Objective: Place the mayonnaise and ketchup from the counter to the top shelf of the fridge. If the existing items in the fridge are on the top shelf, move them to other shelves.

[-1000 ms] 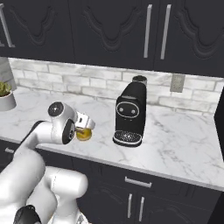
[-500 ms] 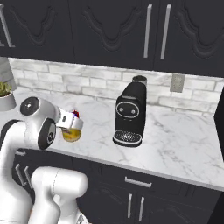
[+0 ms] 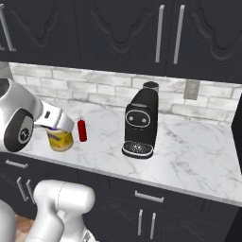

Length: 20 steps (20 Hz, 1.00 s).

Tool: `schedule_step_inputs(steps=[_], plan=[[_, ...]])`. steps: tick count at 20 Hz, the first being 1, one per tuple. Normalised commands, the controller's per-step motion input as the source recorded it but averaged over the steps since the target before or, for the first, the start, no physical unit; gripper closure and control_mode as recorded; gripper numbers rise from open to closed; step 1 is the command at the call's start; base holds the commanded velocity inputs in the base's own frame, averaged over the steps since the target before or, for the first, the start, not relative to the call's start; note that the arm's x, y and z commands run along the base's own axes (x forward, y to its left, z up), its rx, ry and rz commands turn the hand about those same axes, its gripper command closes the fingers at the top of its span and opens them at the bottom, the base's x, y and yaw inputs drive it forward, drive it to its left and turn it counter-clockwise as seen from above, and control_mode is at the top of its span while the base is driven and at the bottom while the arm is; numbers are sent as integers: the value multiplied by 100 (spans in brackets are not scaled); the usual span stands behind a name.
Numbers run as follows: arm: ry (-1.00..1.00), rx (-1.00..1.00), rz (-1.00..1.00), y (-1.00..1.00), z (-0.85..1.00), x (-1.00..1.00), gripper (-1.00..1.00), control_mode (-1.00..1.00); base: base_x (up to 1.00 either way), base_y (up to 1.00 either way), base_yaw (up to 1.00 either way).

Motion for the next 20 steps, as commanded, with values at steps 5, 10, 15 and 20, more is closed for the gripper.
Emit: schedule_step_inputs(steps=[5,10,15,20], plan=[[-3,0,0,0,1,-30,100,-100,0,0,0],[-2,0,0,0,2,-42,100,-100,0,0,0],[0,0,0,0,0,-12,100,-100,0,0,0],[0,0,0,0,0,0,100,100,-96,-2,0]])
